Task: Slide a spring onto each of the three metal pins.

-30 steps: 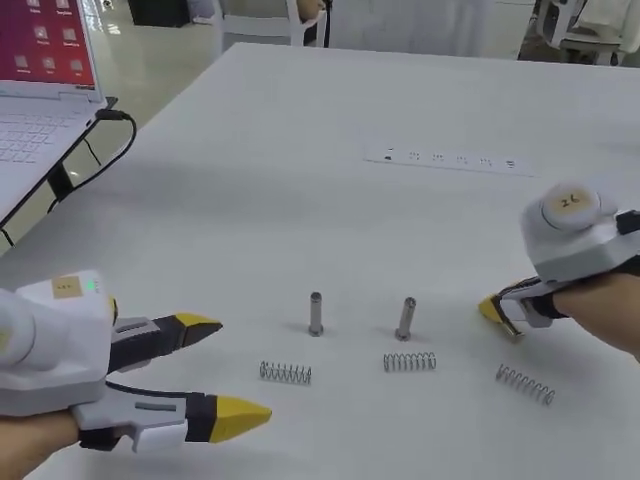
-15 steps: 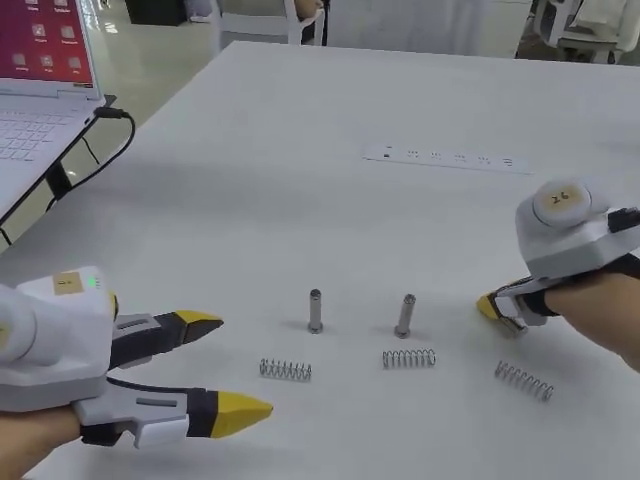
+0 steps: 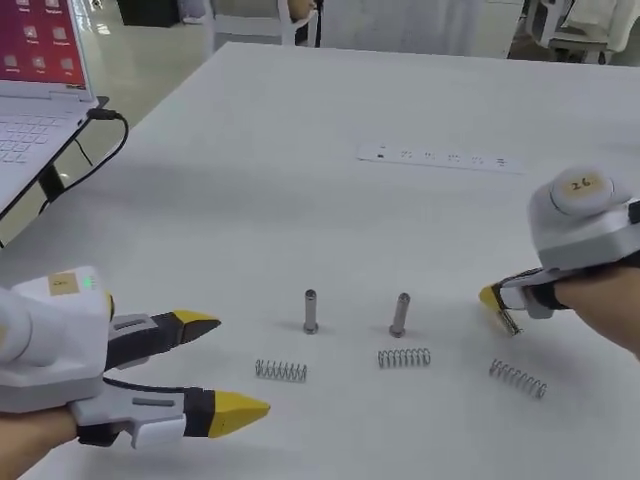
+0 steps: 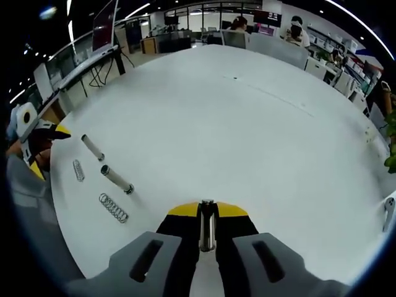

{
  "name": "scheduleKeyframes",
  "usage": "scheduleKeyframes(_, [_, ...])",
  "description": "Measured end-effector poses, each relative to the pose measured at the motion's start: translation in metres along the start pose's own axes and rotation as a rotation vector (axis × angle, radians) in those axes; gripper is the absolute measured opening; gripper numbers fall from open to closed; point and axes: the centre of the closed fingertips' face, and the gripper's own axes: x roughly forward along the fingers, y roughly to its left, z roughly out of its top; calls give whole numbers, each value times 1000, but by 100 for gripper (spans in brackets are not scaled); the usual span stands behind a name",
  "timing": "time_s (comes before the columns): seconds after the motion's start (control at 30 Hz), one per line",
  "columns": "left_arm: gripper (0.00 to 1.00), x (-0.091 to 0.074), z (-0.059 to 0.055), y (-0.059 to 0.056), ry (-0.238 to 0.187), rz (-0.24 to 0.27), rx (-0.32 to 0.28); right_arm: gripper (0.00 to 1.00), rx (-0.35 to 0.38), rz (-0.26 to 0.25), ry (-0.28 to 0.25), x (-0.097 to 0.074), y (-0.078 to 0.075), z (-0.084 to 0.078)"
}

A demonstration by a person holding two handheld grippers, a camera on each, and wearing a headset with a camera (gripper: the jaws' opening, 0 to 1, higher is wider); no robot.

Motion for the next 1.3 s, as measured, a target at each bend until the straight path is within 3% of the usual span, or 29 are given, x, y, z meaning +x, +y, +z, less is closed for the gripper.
scheduleKeyframes(0.6, [66,-1,2,-1,3,-1,11,5,2,-4,-41,-18,3,1])
scheduleKeyframes(1.3, [65,-1,1,-4,15,-6,17,6,-14,-8,-51,-33,7,-11])
